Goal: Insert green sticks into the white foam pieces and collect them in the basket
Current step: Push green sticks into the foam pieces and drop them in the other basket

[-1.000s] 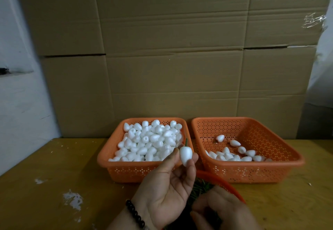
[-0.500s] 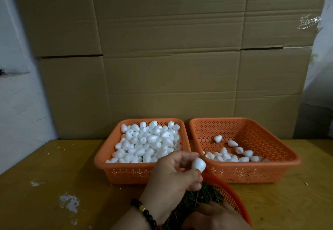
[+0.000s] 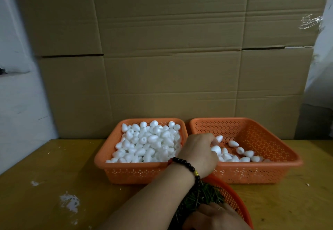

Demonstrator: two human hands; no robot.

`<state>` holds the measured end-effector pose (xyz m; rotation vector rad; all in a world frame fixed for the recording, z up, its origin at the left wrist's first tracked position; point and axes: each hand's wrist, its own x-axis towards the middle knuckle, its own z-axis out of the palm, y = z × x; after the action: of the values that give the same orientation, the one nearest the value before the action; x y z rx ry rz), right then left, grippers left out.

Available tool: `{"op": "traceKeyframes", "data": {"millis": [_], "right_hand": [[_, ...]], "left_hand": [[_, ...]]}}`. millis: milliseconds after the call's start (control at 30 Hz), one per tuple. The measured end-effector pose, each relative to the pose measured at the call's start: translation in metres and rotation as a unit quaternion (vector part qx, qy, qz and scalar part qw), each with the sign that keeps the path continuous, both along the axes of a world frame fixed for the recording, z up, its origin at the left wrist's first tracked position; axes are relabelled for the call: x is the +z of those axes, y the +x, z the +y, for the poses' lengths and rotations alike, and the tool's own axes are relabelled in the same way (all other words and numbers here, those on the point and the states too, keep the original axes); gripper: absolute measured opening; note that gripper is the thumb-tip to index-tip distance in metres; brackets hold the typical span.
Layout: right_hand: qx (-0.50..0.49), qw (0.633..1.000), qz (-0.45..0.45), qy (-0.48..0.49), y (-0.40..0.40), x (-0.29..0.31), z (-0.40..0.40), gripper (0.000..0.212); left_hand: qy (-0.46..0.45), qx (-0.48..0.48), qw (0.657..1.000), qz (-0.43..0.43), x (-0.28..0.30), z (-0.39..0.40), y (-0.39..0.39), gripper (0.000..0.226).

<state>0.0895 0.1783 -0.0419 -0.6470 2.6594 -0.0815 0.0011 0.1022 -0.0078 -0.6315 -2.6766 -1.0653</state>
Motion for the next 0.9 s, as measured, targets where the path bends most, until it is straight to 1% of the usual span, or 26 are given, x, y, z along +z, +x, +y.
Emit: {"op": "traceKeyframes", "data": {"millis": [33,67,100,133,167,200,233,300,367,500,567,633,700,767,833,900], "right_hand": [[0.007,1.0,-0.002,0.009,-0.001,-0.001,-0.001,0.049],[0.02,1.0,0.008,0.015,-0.002,-0.002,0.0,0.063],[0.023,1.0,0.014,0.013,-0.001,-0.001,-0.001,0.072],[0.022,1.0,0.014,0.009,0.0,-0.003,-0.001,0.063],[0.019,0.999,0.024,-0.008,0.001,-0.003,-0.001,0.049],[0.018,0.999,0.035,-0.024,0.002,-0.004,0.0,0.042],[0.014,0.998,0.043,-0.047,0.003,-0.005,0.002,0.039],[0.015,0.997,0.048,-0.061,0.006,-0.006,0.002,0.037],[0.008,0.993,0.062,-0.095,0.007,-0.006,0.002,0.035],[0.005,0.986,0.09,-0.139,0.011,-0.01,0.003,0.035],[0.002,0.982,0.101,-0.157,0.013,-0.01,0.002,0.034],[-0.007,0.979,0.111,-0.174,0.015,-0.012,0.002,0.034],[-0.018,0.976,0.121,-0.18,0.017,-0.013,0.001,0.036],[-0.022,0.973,0.133,-0.188,0.018,-0.013,0.001,0.036],[-0.02,0.974,0.132,-0.184,0.017,-0.013,0.001,0.037],[-0.018,0.967,0.151,-0.205,0.018,-0.014,0.0,0.037]], "left_hand": [[-0.004,0.009,1.0,0.014,-0.001,0.003,-0.003,0.023],[-0.008,0.017,1.0,0.021,-0.003,0.004,-0.005,0.023],[-0.009,0.024,0.999,0.024,-0.003,0.005,-0.007,0.023],[-0.006,0.032,0.999,0.025,-0.003,0.005,-0.008,0.024],[-0.001,0.038,0.999,0.023,-0.003,0.005,-0.008,0.027],[0.003,0.042,0.999,0.022,-0.003,0.004,-0.009,0.028],[0.007,0.046,0.999,0.022,-0.003,0.002,-0.009,0.029],[0.016,0.053,0.998,0.023,-0.002,-0.006,-0.011,0.026],[0.011,0.064,0.998,0.025,-0.001,-0.018,-0.014,0.023],[-0.061,0.122,0.99,0.022,-0.001,-0.051,-0.026,0.025],[-0.098,0.15,0.984,-0.002,-0.002,-0.071,-0.035,0.029],[-0.163,0.177,0.97,-0.029,-0.003,-0.09,-0.043,0.033],[-0.201,0.194,0.957,-0.082,-0.002,-0.106,-0.049,0.038],[-0.211,0.192,0.95,-0.123,-0.003,-0.118,-0.054,0.041],[-0.232,0.175,0.946,-0.142,-0.004,-0.127,-0.058,0.042],[-0.251,0.151,0.942,-0.161,-0.004,-0.13,-0.059,0.04]]}}
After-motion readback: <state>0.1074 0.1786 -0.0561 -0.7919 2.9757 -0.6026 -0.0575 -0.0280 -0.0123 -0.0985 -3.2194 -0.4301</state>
